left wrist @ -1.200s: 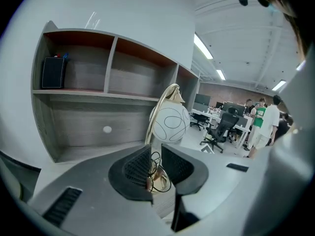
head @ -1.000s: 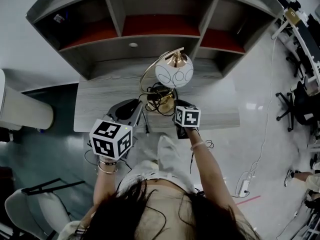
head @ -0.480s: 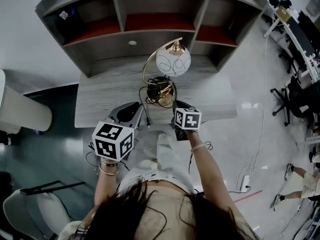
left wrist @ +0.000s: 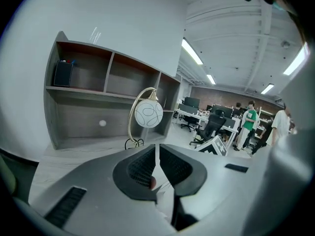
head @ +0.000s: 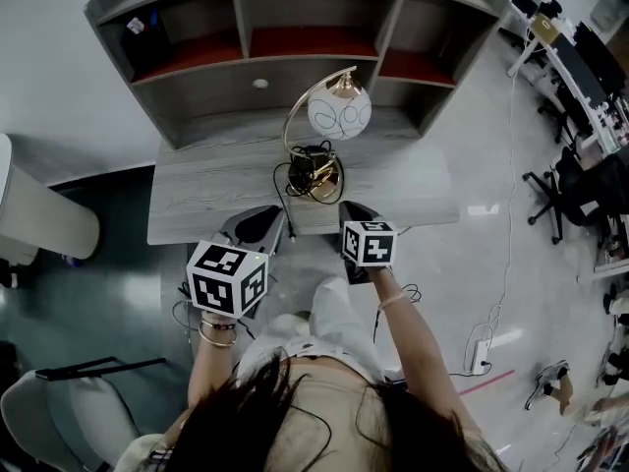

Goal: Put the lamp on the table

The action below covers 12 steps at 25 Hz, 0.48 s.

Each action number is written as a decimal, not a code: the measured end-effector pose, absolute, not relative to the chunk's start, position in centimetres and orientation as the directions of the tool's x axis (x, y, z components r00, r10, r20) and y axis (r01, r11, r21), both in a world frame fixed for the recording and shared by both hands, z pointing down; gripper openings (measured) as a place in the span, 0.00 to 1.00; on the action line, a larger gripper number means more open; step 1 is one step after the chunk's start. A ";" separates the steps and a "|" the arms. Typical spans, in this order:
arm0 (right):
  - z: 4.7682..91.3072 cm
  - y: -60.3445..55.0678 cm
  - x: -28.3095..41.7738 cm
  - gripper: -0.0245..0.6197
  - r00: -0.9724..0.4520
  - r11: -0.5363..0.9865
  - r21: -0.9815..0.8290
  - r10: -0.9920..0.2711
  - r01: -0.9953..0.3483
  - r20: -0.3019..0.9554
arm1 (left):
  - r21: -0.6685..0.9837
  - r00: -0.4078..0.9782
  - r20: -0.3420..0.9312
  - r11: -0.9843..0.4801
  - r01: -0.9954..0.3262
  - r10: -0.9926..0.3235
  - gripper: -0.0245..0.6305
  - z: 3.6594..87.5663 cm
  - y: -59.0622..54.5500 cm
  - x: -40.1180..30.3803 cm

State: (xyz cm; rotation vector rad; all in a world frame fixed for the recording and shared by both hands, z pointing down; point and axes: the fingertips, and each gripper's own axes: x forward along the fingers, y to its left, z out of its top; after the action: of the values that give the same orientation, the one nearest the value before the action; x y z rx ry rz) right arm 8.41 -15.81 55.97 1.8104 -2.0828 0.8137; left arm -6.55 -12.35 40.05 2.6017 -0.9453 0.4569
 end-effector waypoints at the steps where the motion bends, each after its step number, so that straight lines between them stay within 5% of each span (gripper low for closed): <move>1: 55.7 -15.6 8.3 0.08 -0.188 0.071 -0.231 -0.824 -0.970 0.535 | 0.197 0.728 0.402 -0.724 -0.661 -0.555 0.09 40.1 -12.1 -6.5; 12: 51.9 -12.2 8.8 0.07 -0.236 0.131 -0.248 -0.854 -0.960 0.463 | 0.221 0.717 0.403 -0.700 -0.679 -0.569 0.09 40.2 -9.8 -4.4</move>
State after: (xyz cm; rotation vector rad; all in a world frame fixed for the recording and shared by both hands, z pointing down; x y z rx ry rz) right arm 8.75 -12.20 51.86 1.7953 -2.1956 0.7437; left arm -4.37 -9.80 40.22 2.5690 -0.9700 0.4352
